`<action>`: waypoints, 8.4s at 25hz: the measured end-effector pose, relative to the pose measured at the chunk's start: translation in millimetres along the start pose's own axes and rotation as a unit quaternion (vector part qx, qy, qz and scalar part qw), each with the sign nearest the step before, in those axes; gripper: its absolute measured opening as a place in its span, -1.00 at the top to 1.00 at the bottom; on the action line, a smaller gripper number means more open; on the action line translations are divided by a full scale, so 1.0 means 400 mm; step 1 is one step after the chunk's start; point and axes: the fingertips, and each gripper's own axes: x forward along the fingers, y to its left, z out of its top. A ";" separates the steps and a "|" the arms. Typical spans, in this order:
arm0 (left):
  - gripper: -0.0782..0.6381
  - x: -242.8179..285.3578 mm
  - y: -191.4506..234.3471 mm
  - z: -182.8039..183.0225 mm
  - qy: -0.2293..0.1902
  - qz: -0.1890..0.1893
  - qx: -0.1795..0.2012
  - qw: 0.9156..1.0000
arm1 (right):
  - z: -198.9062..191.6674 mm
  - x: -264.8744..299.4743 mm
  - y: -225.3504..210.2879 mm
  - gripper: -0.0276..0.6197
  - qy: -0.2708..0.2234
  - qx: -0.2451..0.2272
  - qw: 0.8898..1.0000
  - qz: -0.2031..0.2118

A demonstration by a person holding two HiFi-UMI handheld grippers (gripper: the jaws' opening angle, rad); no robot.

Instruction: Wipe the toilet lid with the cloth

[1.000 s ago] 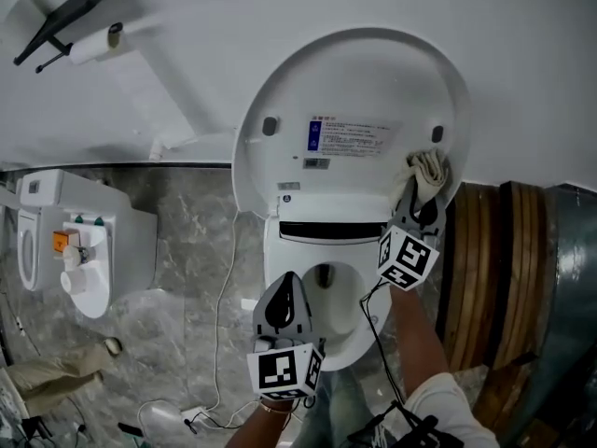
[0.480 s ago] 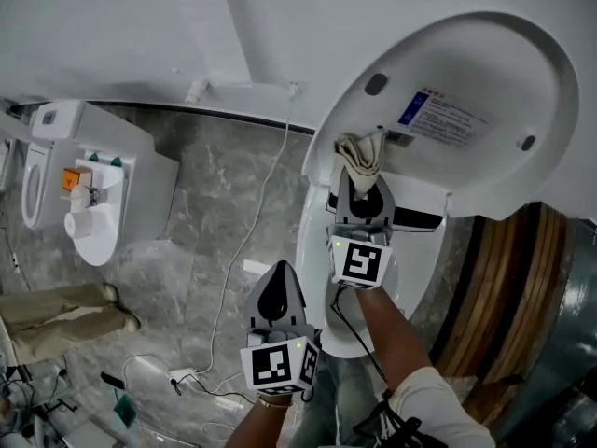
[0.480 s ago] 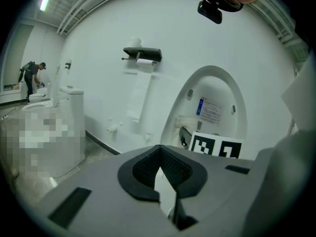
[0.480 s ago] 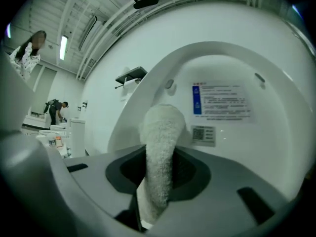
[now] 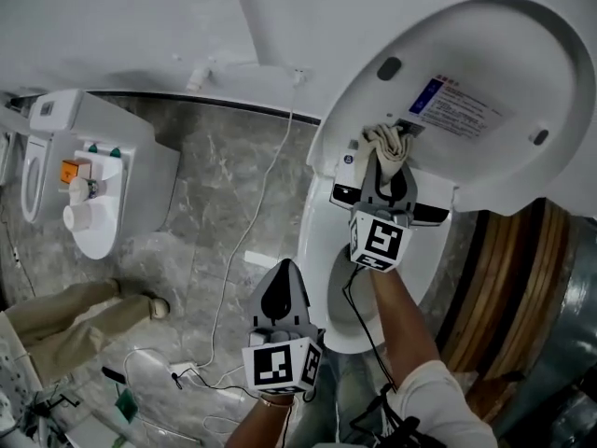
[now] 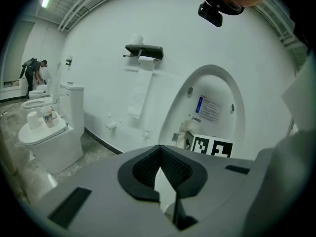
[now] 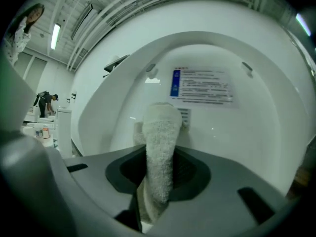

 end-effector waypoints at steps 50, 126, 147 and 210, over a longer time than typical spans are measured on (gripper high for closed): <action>0.00 0.389 -0.620 0.718 0.010 -0.383 0.236 0.893 | 0.335 -0.709 -0.300 0.60 0.091 0.144 0.981 0.092; 0.75 -0.322 -0.070 -0.542 0.166 -0.237 0.160 0.944 | -0.094 -0.753 -0.021 0.60 0.197 0.200 0.953 0.114; 0.75 -0.120 -0.134 -0.200 0.022 -0.155 0.118 0.981 | -0.388 -0.246 0.184 0.60 0.363 0.187 0.903 0.131; 0.75 -0.418 -0.160 -0.026 -0.180 -0.135 0.173 0.959 | -0.462 -0.662 0.217 0.60 0.390 0.212 0.884 0.149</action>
